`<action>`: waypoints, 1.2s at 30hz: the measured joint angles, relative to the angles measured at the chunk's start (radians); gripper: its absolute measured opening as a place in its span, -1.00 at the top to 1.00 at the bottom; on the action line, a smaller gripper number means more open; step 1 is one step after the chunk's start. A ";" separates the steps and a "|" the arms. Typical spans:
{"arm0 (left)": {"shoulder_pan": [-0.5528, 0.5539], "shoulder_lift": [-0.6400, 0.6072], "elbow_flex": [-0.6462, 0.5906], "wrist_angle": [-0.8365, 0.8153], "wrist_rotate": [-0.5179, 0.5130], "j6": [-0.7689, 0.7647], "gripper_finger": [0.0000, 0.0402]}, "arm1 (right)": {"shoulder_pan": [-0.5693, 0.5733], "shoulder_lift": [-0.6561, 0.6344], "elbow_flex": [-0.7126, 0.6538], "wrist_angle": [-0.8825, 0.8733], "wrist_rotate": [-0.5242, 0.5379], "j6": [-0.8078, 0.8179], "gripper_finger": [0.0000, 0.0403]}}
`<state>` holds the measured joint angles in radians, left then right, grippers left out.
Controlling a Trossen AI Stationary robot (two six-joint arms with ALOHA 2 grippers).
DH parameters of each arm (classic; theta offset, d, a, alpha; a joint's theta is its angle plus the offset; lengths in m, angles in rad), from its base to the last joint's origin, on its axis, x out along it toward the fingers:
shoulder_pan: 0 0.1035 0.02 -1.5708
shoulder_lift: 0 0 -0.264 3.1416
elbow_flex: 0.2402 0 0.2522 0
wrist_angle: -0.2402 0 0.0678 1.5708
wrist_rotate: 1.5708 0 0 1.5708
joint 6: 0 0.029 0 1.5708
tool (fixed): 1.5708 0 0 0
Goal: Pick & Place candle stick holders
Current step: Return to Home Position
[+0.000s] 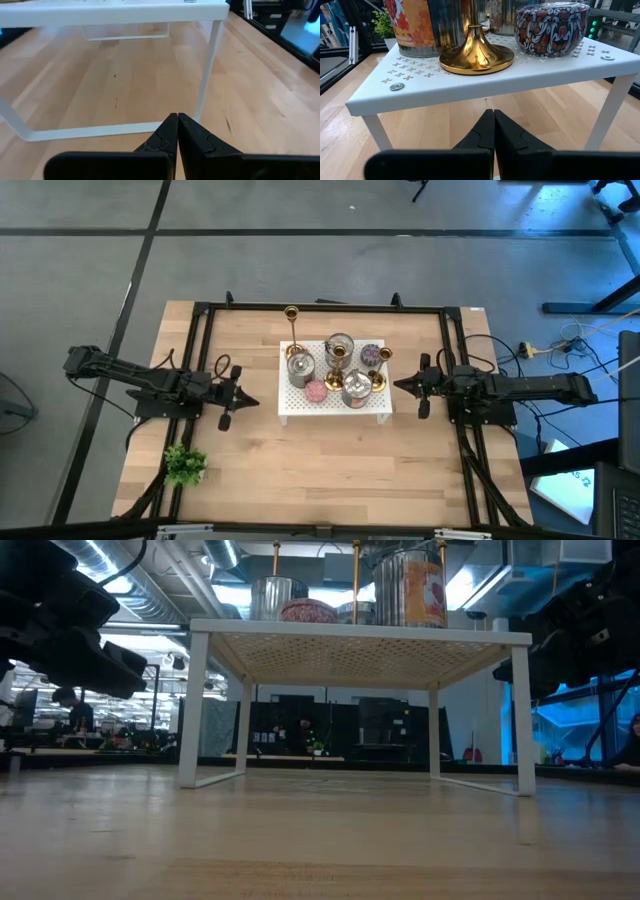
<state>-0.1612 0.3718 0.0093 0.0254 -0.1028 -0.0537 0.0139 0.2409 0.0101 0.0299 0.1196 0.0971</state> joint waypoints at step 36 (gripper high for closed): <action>0.000 0.000 -0.001 0.001 0.000 -0.038 0.96 | 0.000 0.000 0.000 0.000 0.000 0.000 1.00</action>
<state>-0.1612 0.3721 0.0086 0.0261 -0.1032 -0.0914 0.0138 0.2409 0.0101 0.0296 0.1199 0.0971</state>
